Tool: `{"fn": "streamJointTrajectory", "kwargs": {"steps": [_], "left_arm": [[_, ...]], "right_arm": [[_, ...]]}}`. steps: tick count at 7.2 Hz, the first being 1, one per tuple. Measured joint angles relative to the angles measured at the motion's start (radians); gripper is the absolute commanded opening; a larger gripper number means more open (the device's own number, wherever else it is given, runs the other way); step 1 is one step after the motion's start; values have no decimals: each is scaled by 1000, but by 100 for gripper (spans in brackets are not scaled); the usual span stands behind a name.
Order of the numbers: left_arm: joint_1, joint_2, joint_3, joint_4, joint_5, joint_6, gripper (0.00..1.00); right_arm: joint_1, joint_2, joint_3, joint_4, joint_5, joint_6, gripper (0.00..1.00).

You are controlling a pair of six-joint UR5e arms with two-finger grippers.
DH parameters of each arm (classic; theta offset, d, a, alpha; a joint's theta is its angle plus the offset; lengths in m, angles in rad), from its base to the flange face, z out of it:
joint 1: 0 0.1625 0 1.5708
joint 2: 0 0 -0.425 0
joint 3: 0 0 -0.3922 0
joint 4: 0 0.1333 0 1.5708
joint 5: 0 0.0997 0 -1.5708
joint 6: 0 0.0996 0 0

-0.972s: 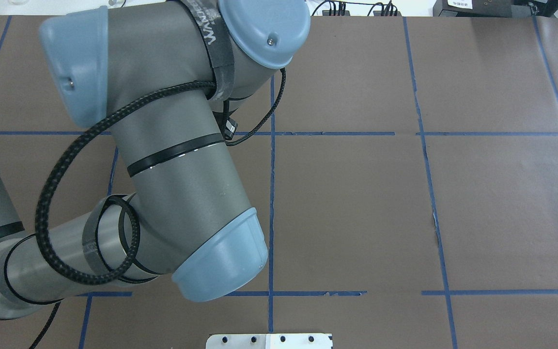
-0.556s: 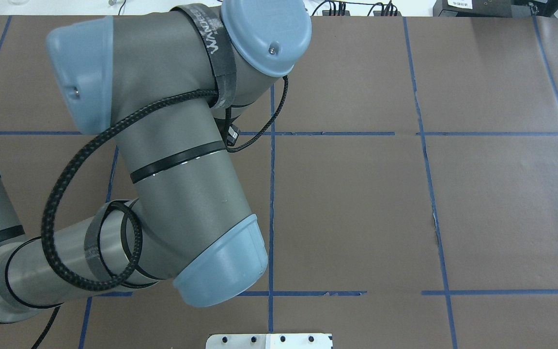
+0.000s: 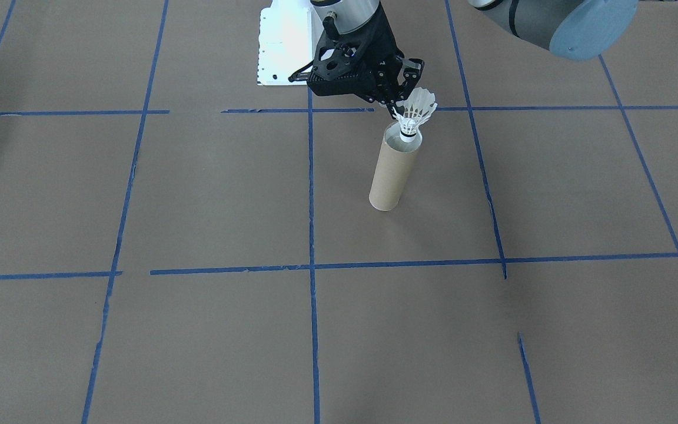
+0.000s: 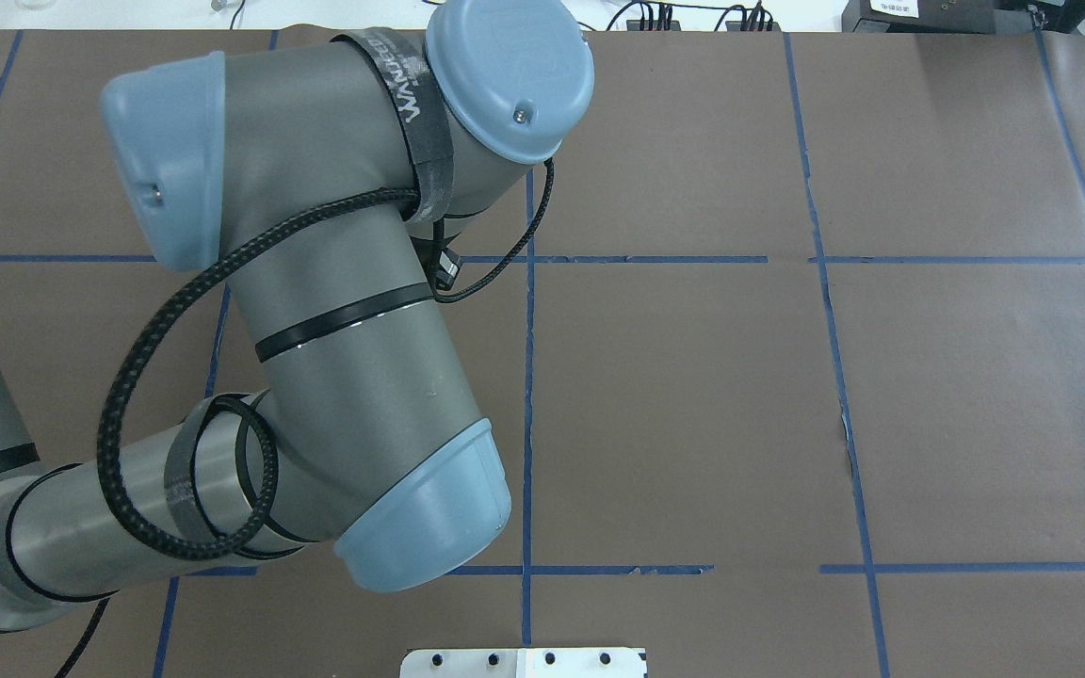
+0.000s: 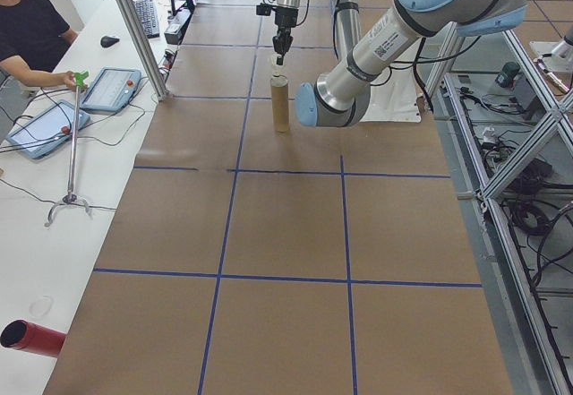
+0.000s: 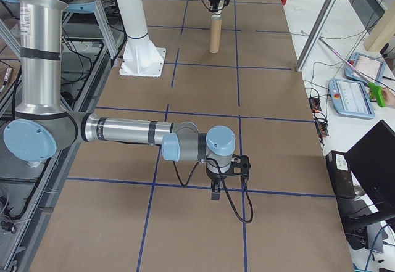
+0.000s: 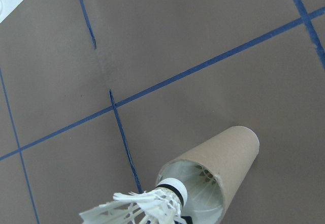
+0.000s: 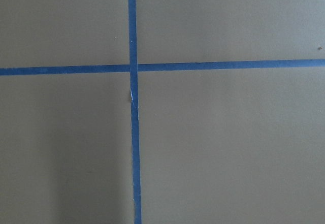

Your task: Collect badminton balls into bucket

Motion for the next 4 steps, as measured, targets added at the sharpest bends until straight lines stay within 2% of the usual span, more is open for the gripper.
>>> {"fn": "streamJointTrajectory", "kwargs": {"steps": [4], "left_arm": [[-6, 17, -51, -38, -30, 3, 100]], "right_arm": [[0, 0, 0, 0, 0, 0, 100]]}}
